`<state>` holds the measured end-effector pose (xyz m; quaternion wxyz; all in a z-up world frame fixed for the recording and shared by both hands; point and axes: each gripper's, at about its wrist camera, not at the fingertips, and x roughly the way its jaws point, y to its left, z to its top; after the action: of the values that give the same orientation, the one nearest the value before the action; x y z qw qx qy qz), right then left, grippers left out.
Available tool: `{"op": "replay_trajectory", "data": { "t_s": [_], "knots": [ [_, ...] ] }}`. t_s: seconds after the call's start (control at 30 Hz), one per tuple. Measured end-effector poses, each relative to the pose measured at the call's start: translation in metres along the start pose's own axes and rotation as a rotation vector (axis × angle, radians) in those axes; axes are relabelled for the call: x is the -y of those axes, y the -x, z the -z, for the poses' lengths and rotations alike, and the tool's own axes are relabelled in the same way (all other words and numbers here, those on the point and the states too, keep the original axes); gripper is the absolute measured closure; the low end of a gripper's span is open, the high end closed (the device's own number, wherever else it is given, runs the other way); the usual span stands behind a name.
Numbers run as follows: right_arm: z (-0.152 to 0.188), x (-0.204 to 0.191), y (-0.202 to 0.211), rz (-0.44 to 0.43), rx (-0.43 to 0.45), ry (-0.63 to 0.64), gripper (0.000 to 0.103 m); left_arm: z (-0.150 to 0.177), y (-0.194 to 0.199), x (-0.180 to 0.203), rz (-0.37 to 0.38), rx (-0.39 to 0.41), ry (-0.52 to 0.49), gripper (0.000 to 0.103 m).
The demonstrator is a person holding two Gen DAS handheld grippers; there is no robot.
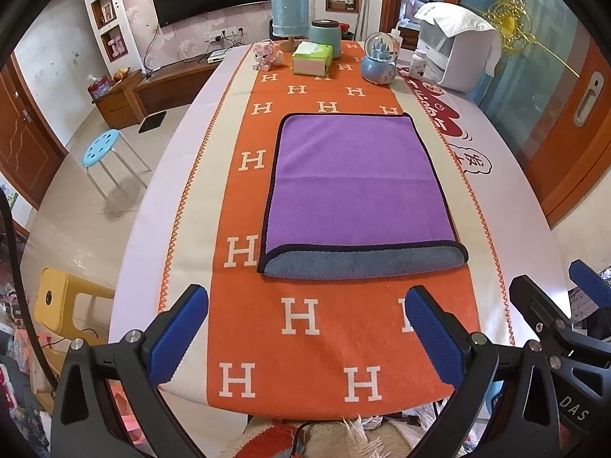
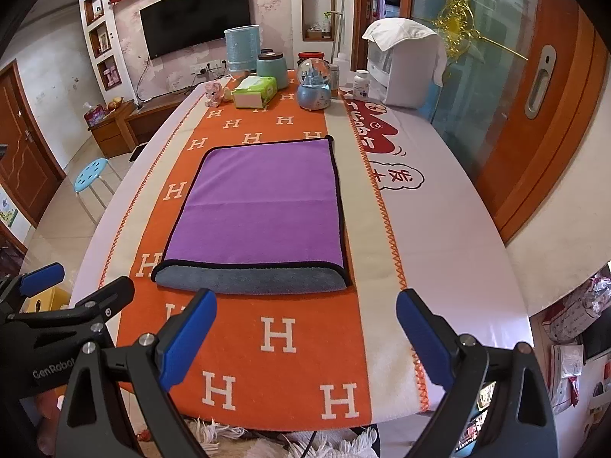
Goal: Fold towel
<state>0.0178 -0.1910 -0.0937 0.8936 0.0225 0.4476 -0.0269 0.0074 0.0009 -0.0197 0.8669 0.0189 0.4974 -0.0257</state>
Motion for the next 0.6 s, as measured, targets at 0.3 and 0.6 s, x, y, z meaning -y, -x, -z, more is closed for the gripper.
{"op": "replay_trajectory", "data": {
  "t_s": [0.3,0.6],
  "knots": [
    [-0.004,0.001,-0.001,-0.001,0.004,-0.001,0.007,-0.002,-0.002,0.000,0.003,0.001,0.002,0.001],
    [-0.010,-0.004,-0.007,-0.007,0.002,0.062,0.009,-0.014,0.001,-0.008,-0.008,0.083,-0.004,0.001]
  ]
}}
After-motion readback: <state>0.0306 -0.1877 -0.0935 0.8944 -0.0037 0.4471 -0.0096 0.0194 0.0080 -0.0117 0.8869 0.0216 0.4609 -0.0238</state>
